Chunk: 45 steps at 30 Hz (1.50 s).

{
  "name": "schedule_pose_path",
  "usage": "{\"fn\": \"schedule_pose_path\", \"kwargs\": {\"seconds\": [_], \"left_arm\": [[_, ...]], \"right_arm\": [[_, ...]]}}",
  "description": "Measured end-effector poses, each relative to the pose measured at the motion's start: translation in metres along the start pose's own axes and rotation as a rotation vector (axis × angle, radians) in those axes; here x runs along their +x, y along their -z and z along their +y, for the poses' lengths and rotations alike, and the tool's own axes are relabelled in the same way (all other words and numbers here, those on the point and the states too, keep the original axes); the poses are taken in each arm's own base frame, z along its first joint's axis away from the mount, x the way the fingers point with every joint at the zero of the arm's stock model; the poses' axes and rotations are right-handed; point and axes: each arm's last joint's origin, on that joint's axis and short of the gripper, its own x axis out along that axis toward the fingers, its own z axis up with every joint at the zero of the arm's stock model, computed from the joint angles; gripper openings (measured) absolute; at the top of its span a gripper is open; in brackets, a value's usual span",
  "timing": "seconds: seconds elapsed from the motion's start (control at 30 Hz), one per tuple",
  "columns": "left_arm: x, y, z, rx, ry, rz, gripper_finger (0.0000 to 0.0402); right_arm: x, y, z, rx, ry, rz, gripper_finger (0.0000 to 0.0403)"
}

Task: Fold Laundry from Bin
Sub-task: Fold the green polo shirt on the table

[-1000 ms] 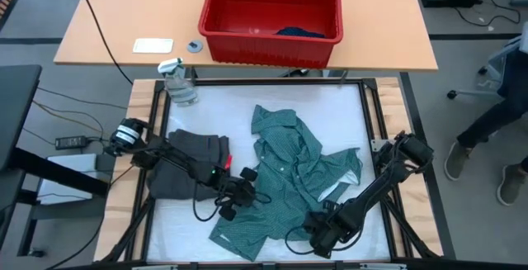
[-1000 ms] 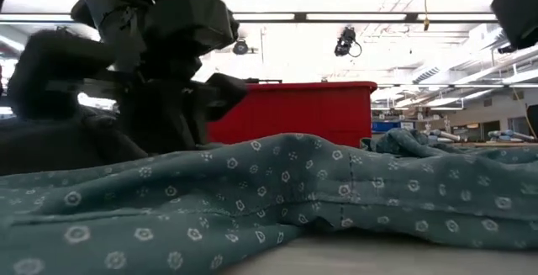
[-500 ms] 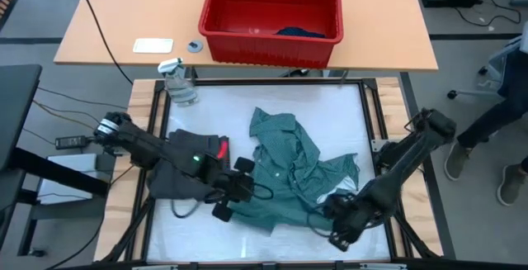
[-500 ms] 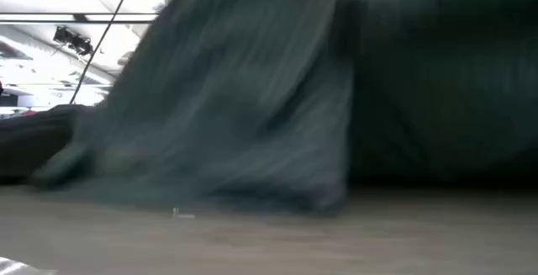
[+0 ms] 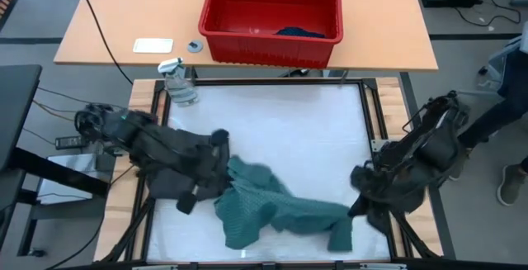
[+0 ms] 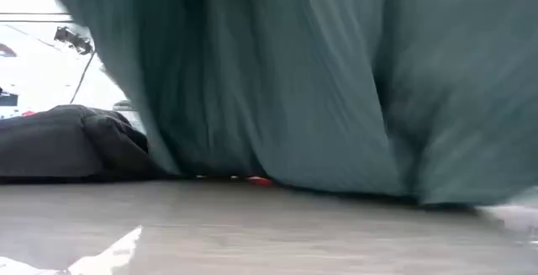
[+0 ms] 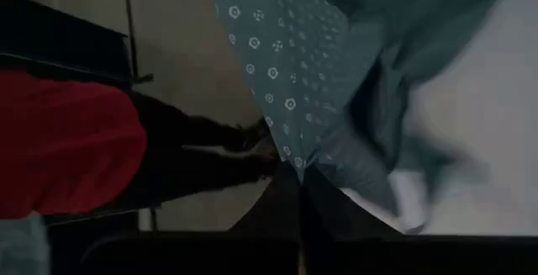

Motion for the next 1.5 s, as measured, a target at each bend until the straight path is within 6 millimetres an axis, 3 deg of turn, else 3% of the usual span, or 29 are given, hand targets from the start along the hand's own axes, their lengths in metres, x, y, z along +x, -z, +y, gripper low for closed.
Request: {"fn": "schedule_pose_path", "kwargs": {"seconds": [0.17, 0.33, 0.43, 0.57, 0.73, 0.83, 0.9, 1.03, 1.23, 1.37, 1.5], "left_arm": [[-0.019, -0.017, 0.019, 0.053, -0.21, -0.091, 0.0], [-0.009, -0.001, 0.066, -0.001, -0.473, 0.026, 0.0], [0.014, 0.031, 0.104, -0.109, -0.578, 0.204, 0.0], [0.058, 0.093, 0.155, -0.271, -0.64, 0.418, 0.0007], [0.079, 0.161, 0.213, -0.386, -0.758, 0.539, 0.0026], [0.082, 0.195, 0.248, -0.426, -0.789, 0.572, 0.0031], [0.075, 0.206, 0.271, -0.456, -0.82, 0.557, 0.0032], [0.058, 0.227, 0.308, -0.534, -0.876, 0.573, 0.0038], [0.028, 0.236, 0.333, -0.601, -0.844, 0.532, 0.006], [0.017, 0.244, 0.339, -0.67, -0.77, 0.525, 0.008], [0.008, 0.255, 0.338, -0.745, -0.744, 0.593, 0.011]], "right_arm": [[-0.042, -0.011, -0.018, -0.097, 0.132, -0.095, 0.0], [-0.058, -0.024, -0.048, -0.159, 0.3, -0.163, 0.0], [-0.051, -0.036, -0.068, -0.165, 0.411, -0.165, 0.0], [-0.027, -0.053, -0.109, -0.064, 0.606, -0.133, 0.0], [0.01, -0.072, -0.178, 0.119, 0.849, -0.022, 0.0003], [0.027, -0.083, -0.224, 0.22, 0.99, -0.009, 0.0015], [0.033, -0.092, -0.252, 0.291, 1.08, -0.027, 0.0031], [0.031, -0.104, -0.292, 0.437, 1.16, -0.04, 0.008], [0.022, -0.116, -0.305, 0.479, 1.17, -0.122, 0.0147], [0.029, -0.124, -0.302, 0.421, 0.908, -0.097, 0.0159], [0.05, -0.126, -0.297, 0.374, 0.698, -0.084, 0.0155]]}}
